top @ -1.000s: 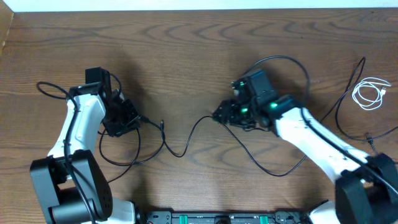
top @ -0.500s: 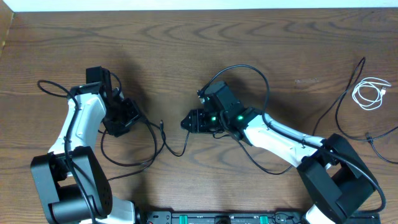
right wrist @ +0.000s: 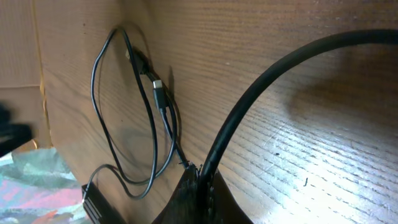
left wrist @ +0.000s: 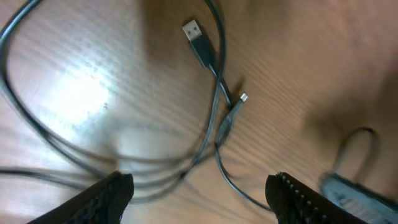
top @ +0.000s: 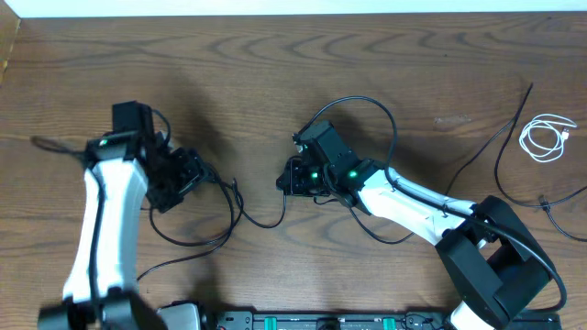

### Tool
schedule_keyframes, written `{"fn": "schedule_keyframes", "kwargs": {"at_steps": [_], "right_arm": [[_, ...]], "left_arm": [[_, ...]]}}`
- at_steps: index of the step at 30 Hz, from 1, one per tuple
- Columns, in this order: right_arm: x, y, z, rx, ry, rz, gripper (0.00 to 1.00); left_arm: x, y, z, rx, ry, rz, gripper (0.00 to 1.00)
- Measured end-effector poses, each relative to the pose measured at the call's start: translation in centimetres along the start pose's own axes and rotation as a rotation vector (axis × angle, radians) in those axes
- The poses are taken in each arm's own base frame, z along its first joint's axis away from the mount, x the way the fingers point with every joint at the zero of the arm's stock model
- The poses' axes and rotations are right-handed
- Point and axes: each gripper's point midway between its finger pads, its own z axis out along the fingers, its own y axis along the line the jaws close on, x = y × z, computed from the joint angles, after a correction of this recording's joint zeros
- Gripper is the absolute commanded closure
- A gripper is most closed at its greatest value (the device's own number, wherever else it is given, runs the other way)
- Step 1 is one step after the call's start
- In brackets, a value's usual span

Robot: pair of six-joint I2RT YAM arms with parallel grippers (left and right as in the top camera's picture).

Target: Untangle cables

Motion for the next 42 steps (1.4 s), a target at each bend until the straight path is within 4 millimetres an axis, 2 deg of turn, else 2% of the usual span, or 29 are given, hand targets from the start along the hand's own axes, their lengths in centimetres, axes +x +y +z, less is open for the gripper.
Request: {"fn": "schedule_keyframes", "kwargs": {"at_steps": [4, 8, 13, 15, 17, 21, 30, 38, 42], "right_arm": [[-0.1, -0.1, 0.0, 0.004, -0.003, 0.000, 0.99], [0.0, -0.2, 0.0, 0.008, -0.003, 0.002, 0.99], [-0.1, -0.2, 0.0, 0.010, -0.006, 0.002, 0.99], [-0.1, -0.2, 0.0, 0.011, -0.007, 0.002, 0.99], [-0.1, -0.2, 0.0, 0.013, -0.009, 0.002, 0.99], [-0.1, -0.2, 0.0, 0.013, -0.009, 0.002, 0.99], [-0.1, -0.2, 0.0, 0.013, -0.009, 0.002, 0.99], [-0.2, -0.3, 0.0, 0.014, -0.010, 0.002, 0.99], [-0.2, -0.3, 0.0, 0.014, -0.011, 0.002, 0.99]], "left_arm": [[1.8, 0.2, -2.4, 0.007, -0.014, -0.133, 0.26], [4.2, 1.4, -2.8, -0.044, 0.044, -0.369, 0.27], [7.3, 4.4, -0.2, -0.185, 0.110, -0.724, 0.27], [8.0, 5.4, 1.5, -0.220, 0.110, -0.858, 0.29], [8.0, 5.7, 2.8, -0.214, 0.096, -0.929, 0.30], [8.7, 6.1, 4.9, -0.201, 0.109, -1.011, 0.31], [9.0, 6.2, 5.6, -0.197, 0.114, -1.088, 0.32], [8.4, 6.6, 8.0, -0.140, 0.069, -1.121, 0.34], [8.2, 6.6, 8.3, -0.125, 0.058, -1.123, 0.35]]}}
